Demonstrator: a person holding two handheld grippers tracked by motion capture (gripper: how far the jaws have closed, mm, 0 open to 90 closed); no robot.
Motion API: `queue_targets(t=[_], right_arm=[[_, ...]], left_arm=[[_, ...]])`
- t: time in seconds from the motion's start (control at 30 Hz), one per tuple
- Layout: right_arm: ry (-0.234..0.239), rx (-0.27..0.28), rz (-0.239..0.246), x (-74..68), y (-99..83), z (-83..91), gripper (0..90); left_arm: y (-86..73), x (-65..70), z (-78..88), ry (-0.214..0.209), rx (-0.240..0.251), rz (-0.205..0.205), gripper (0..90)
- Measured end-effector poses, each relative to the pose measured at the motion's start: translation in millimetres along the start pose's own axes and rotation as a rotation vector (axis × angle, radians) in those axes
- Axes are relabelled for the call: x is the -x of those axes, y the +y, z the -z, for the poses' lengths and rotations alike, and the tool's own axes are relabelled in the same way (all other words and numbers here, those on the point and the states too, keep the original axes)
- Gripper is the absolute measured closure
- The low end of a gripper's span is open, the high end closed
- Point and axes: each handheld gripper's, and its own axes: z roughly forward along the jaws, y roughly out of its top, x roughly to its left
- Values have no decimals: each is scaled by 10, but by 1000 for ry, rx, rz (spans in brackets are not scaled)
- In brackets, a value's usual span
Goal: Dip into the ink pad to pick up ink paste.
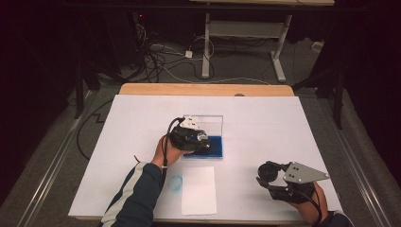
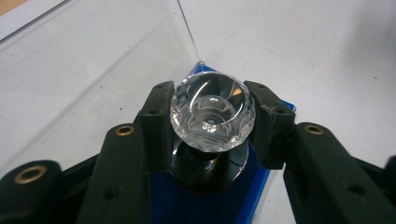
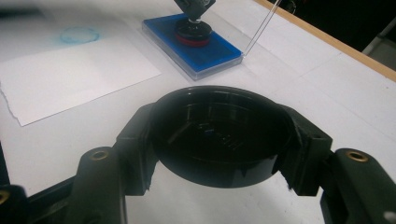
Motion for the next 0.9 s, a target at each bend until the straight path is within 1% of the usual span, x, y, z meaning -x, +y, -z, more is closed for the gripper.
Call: queue_targets(t=[0.23,0.3,0.37,0.43,0.47,0.57,0.67,0.77,0.9], right_arm=[[-1,-1,-2,3,-2,0,385],[-1,-2,0,7,-2,-2,385],[-3,-2,-2,8,-1,-4,385],[-4,-2,-2,9,0,-5,386],[-3,-1,-2,7,1,-2,385],[-4,2,0,8,4,3,386],[-6,1,-1,8,4,3,385],[-6,1,-1,7,5,4,385],[-6,1,-3,9,4,5,385]], left_arm=[[21,9,15,6,-7,-4,543],[39,7,57,4,12,1,543],[85,8,116,12,20,-10,543],[147,11,187,30,28,-23,543],[176,8,224,29,38,-23,543],[237,17,291,43,34,-43,543],[237,13,291,45,24,-46,543],[216,-1,260,35,15,-32,543],[195,-4,217,33,1,-34,542]])
